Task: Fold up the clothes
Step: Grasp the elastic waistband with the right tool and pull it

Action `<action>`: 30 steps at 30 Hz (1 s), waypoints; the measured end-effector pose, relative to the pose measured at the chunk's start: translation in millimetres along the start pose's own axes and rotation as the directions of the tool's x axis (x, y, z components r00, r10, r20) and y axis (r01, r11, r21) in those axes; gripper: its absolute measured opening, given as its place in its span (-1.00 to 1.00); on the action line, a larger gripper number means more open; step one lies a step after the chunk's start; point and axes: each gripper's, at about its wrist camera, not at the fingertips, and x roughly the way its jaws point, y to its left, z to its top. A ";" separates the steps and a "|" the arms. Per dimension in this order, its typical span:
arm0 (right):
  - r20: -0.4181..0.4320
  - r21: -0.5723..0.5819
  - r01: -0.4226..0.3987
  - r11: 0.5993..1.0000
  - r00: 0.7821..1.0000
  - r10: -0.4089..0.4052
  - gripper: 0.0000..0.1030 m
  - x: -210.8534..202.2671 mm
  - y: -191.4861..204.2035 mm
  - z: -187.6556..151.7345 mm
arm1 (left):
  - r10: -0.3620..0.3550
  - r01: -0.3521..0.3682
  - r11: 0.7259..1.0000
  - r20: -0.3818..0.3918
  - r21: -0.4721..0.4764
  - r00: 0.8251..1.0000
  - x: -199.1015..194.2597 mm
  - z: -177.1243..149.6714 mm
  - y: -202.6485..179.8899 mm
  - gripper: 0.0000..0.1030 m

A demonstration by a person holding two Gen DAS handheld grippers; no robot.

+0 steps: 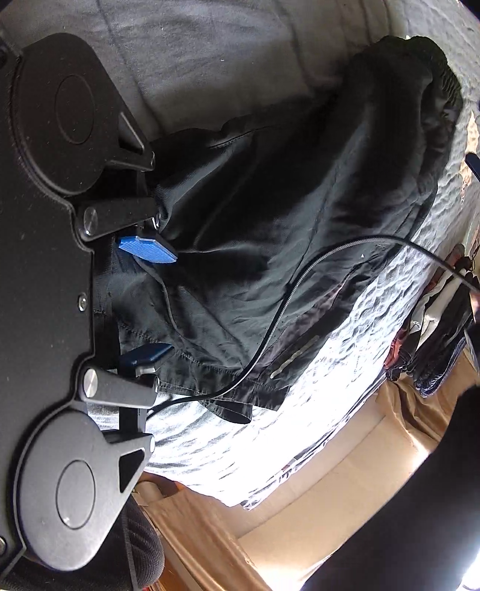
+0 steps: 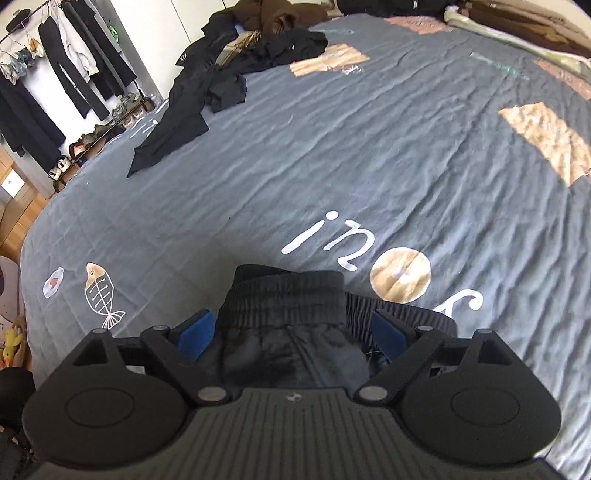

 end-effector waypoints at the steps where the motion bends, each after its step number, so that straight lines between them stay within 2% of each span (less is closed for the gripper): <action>1: -0.009 0.004 -0.005 1.000 1.000 0.005 0.78 5.9 -2.0 1.0 | -0.001 0.001 1.000 0.000 0.000 1.000 -0.1 -0.4 0.0 -0.06; 4: -0.049 0.007 0.020 1.000 0.999 -0.019 0.78 23.3 -10.2 3.3 | -0.008 0.008 1.000 0.001 -0.008 1.000 0.1 -0.4 0.6 -0.06; 8: -0.081 0.066 0.000 0.998 0.997 0.005 0.78 35.5 -29.0 0.7 | -0.016 0.016 1.000 0.000 -0.016 1.000 1.0 0.3 1.9 -0.06; 14: -0.068 0.171 -0.109 0.979 0.990 0.123 0.75 51.4 -38.0 -2.8 | -0.025 0.025 0.999 0.000 -0.027 1.000 3.6 1.7 2.5 -0.06; 16: -0.069 0.189 -0.122 0.974 0.988 0.137 0.64 55.8 -35.9 -3.3 | -0.026 0.026 0.999 0.000 -0.026 1.000 2.8 0.8 3.5 -0.06; 19: -0.069 0.188 -0.107 0.976 0.990 0.121 0.16 55.0 -31.7 -3.2 | -0.029 0.029 0.999 0.002 -0.029 1.000 2.3 -0.3 3.9 -0.06; 21: -0.052 0.193 -0.103 0.976 0.992 0.115 -0.34 47.0 -30.5 -3.3 | -0.029 0.029 0.999 0.003 -0.030 1.000 2.2 -0.8 3.4 -0.06; 23: -0.038 0.188 -0.074 0.979 0.996 0.082 -0.57 37.0 -29.1 -3.1 | -0.029 0.029 0.999 0.003 -0.030 1.000 1.9 -1.2 2.8 -0.06; 30: 0.011 0.247 0.043 0.968 0.999 -0.048 -0.59 -12.2 -34.3 -2.8 | -0.027 0.027 0.999 0.006 -0.031 1.000 0.5 0.3 3.7 -0.06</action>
